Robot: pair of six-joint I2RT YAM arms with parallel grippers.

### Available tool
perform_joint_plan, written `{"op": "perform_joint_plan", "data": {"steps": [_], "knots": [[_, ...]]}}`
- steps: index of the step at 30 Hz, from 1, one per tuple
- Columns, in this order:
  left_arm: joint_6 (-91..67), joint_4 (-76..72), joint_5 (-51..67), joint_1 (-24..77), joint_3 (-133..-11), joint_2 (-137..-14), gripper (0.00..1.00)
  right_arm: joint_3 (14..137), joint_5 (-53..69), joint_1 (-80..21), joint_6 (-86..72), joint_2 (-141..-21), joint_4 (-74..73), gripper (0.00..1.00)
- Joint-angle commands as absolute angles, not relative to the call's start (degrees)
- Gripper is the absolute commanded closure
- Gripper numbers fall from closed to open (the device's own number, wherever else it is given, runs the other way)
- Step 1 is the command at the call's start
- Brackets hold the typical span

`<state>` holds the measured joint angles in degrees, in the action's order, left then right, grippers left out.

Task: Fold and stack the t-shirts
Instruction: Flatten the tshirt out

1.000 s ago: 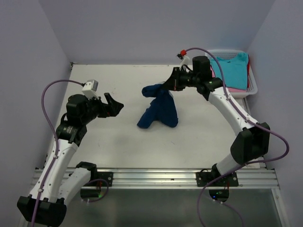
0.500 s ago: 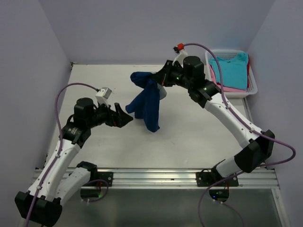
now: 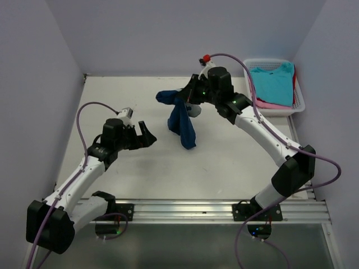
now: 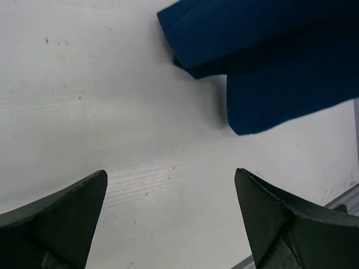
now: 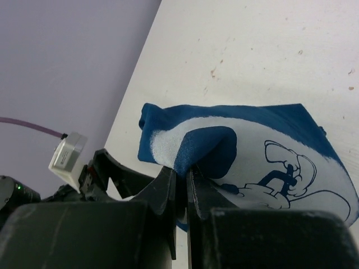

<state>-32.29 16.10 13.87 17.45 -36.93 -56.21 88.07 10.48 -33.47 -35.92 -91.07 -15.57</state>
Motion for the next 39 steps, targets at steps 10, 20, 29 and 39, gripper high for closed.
{"op": "perform_joint_plan", "data": {"steps": [10, 20, 29, 39], "knots": [[-52.8, -22.2, 19.7, 17.9, -31.6, -77.4, 0.00, 83.1, 12.8, -33.8, -33.3, -79.0, -13.9, 1.00], [-69.6, -50.4, 24.5, 17.9, -23.5, -89.1, 0.00, 83.2, 15.6, -33.8, -32.2, -76.6, -14.4, 1.00], [-91.5, -80.6, 29.5, 17.9, -20.8, -106.8, 0.00, 82.6, 17.1, -33.8, -31.4, -75.4, -14.9, 1.00], [-107.8, -108.6, 25.2, 17.9, -22.5, -121.6, 0.00, 83.1, 18.0, -33.8, -30.7, -74.8, -16.5, 1.00]]}}
